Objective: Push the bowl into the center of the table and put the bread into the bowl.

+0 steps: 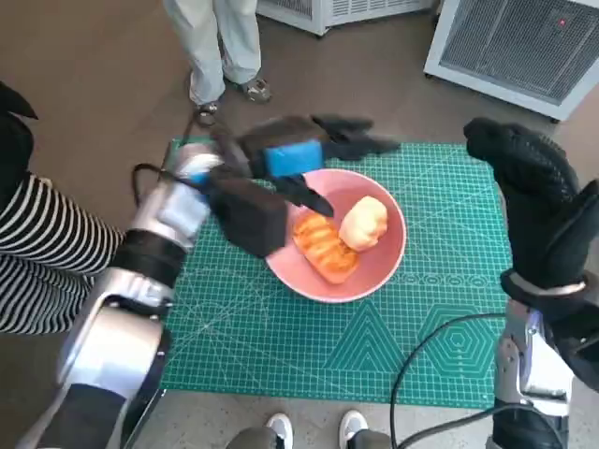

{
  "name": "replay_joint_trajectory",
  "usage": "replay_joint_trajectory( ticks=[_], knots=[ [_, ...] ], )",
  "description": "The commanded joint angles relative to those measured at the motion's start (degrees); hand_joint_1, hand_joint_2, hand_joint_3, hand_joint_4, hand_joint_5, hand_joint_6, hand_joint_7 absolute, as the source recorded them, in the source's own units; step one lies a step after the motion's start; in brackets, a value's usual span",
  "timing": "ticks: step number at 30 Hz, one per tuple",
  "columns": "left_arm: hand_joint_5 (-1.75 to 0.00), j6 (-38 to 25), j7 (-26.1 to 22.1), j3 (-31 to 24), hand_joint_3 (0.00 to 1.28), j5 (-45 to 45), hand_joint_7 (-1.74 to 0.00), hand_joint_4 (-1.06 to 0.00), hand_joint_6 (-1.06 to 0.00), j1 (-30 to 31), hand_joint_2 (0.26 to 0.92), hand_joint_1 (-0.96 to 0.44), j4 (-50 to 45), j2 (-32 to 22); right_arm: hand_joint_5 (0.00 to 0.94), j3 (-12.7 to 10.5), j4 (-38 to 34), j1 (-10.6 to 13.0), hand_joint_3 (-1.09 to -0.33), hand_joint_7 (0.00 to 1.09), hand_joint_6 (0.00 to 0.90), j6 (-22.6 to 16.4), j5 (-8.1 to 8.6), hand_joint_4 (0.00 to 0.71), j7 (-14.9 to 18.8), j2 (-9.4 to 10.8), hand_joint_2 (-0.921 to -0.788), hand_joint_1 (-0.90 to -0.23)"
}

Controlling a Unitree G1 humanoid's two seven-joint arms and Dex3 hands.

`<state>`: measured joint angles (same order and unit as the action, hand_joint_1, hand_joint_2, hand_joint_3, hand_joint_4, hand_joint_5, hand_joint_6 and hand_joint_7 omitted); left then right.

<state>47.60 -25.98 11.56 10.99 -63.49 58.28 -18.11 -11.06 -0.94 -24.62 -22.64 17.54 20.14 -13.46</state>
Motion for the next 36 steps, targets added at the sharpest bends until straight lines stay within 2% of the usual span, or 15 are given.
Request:
replay_joint_trajectory(
  ticks=[1,4,11,12,14,17,24,36],
  knots=[
    [0.00,0.20,-5.46,-6.56,0.05,-11.96,-0.02,-0.13,-0.25,4.59,0.906,-0.52,-3.12,1.62,0.002,0.00,-0.91,-1.61,-0.699,0.46,0.113,1.62,-1.08,0.181,-0.95,-0.69,-0.921,-0.661],
    [0.00,-1.61,-8.27,-9.30,0.12,-17.95,-0.01,-0.12,-0.25,6.61,0.916,-0.58,-6.20,2.87,0.002,0.11,-0.78,-2.46,-0.700,0.46,0.115,2.08,-1.29,0.182,-1.38,-0.74,-0.921,-0.661],
    [0.00,-3.46,-10.67,-10.44,0.17,-19.81,-0.01,-0.11,-0.24,7.61,0.921,-0.61,-8.51,3.18,0.002,0.15,-0.72,-2.58,-0.699,0.46,0.117,2.27,-1.34,0.183,-1.54,-0.78,-0.921,-0.661],
    [0.00,-7.07,-8.53,-11.89,0.17,-24.49,-0.01,-0.11,-0.24,11.96,0.921,-0.61,-15.85,5.85,0.002,0.44,-1.20,-3.80,-0.699,0.46,0.118,2.31,-1.55,0.183,-1.80,-0.48,-0.921,-0.661],
    [0.00,-11.86,-5.77,-13.72,0.29,-30.22,-0.01,-0.10,-0.23,17.57,0.921,-0.63,-25.37,9.28,0.002,0.75,-1.84,-5.25,-0.687,0.46,0.118,2.28,-1.77,0.183,-2.07,-0.13,-0.921,-0.667],
    [0.00,-14.99,-4.99,-14.30,0.38,-33.88,-0.01,-0.09,-0.23,22.28,0.921,-0.64,-31.06,11.30,0.002,1.14,-2.41,-5.77,-0.678,0.46,0.120,1.73,-2.33,0.183,-2.36,0.40,-0.921,-0.674],
    [0.00,-18.07,-6.45,-14.08,0.37,-34.49,-0.01,-0.07,-0.22,27.54,0.921,-0.65,-36.79,10.90,0.002,1.44,-4.37,-6.22,-0.675,0.46,0.119,-0.04,-3.40,0.185,-2.59,1.02,-0.921,-0.681],
    [0.00,-17.68,-5.41,-14.74,0.33,-31.34,-0.02,-0.07,-0.22,30.38,0.921,-0.67,-39.33,11.79,0.002,2.08,-6.78,-5.69,-0.672,0.46,0.113,-2.33,-3.34,0.185,-2.45,1.49,-0.921,-0.713]
  ],
)
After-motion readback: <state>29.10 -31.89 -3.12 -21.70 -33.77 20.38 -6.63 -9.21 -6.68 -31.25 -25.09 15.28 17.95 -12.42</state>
